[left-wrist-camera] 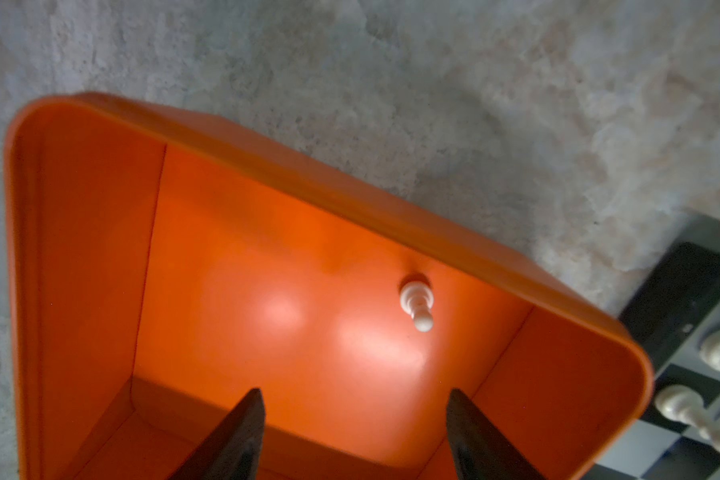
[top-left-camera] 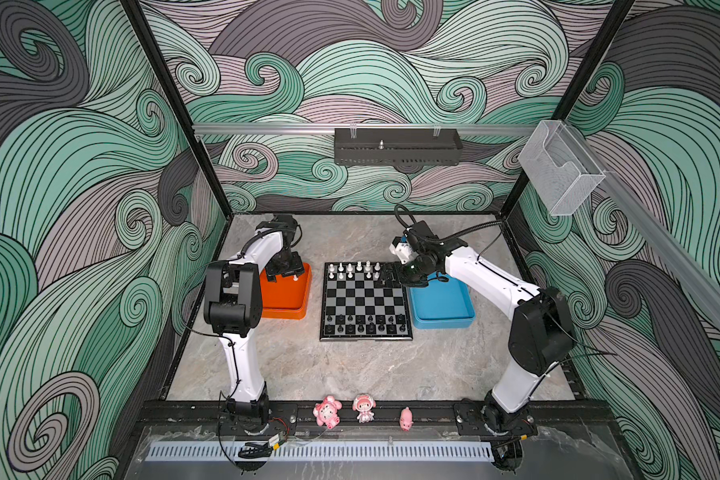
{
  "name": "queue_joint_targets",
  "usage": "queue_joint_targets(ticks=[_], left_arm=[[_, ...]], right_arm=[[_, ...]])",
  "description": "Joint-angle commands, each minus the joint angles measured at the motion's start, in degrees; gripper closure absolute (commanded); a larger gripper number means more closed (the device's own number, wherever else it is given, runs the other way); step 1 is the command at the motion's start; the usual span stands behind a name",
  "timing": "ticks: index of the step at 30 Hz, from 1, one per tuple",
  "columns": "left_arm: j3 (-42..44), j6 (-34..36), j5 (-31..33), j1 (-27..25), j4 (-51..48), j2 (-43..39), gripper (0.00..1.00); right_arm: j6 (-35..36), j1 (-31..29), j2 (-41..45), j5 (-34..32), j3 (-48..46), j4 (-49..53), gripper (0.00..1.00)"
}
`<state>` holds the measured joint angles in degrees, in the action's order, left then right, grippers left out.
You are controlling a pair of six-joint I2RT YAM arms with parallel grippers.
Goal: Set up the chess pieces on the board
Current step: 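Raise the left gripper back over the orange tray toward the last white pawn, then lower the left gripper into the orange tray and grasp the last white pawn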
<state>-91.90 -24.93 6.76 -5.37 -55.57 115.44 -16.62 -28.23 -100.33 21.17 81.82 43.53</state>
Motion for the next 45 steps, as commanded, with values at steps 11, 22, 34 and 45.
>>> queue_joint_targets(ticks=[11, 22, 34, 45], left_arm=[[-3.6, -1.5, -1.9, 0.2, 1.1, 4.4, 0.51], [-5.3, -1.8, -2.3, -0.5, 1.2, 6.9, 0.59], [-6.9, -1.7, -2.5, -1.2, 0.8, 8.8, 0.69], [-7.4, -1.7, -2.5, -1.7, 0.9, 9.6, 0.76]], right_arm=[[1.9, 3.1, 0.2, 1.5, -1.3, 0.7, 0.01], [2.5, 4.2, 0.1, 2.0, -1.8, 0.6, 0.01], [2.6, 5.2, 0.2, 2.2, -2.2, 0.7, 0.01], [2.6, 5.4, 0.1, 2.2, -2.4, 0.7, 0.01]])
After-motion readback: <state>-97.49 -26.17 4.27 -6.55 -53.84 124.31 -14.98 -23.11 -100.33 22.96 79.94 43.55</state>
